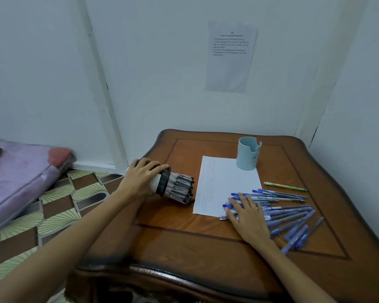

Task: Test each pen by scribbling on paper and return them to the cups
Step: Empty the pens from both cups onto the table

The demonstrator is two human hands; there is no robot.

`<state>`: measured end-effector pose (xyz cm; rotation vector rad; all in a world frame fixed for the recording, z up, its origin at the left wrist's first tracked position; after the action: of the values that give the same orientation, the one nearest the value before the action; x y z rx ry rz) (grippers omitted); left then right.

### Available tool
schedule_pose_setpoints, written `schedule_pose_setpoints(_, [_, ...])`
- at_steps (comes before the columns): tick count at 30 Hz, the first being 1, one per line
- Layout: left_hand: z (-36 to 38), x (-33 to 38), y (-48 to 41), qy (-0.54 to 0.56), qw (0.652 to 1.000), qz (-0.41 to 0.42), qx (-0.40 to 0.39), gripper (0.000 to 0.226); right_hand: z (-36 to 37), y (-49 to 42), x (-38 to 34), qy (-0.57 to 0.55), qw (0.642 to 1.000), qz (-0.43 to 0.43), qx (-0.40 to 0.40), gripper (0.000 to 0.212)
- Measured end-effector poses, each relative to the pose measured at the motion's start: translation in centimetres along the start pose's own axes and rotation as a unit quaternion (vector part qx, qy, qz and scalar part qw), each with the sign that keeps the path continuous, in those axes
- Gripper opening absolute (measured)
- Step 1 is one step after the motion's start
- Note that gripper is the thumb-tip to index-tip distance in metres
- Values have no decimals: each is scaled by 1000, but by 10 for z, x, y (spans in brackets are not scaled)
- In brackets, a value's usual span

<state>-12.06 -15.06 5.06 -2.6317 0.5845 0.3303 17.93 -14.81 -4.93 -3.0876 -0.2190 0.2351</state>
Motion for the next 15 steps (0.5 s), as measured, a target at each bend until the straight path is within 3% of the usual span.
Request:
schedule_pose_setpoints(3, [5,-2,3,-26,999,20,-14,96,0,0,0,1,1000,0,3,120])
schedule_pose_setpoints(7, [7,-7,8,-60,998,19,-26,103,0,0,0,6,1000,-2,4,103])
schedule_pose_setpoints(15, [26,-16,29,-71,996,-16,-43,108,1,0,0,6,1000,-3,4,110])
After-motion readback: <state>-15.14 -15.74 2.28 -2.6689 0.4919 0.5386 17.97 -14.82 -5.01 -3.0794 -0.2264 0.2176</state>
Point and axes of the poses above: each hand's wrist, its own y-axis away from the middle knuckle, its own z-axis out of the palm, x = y × z, the point moved 4 cm from there along -y, towards the middle knuckle, and after that the axes turned 3 degrees about z, right-handed, at the moved point
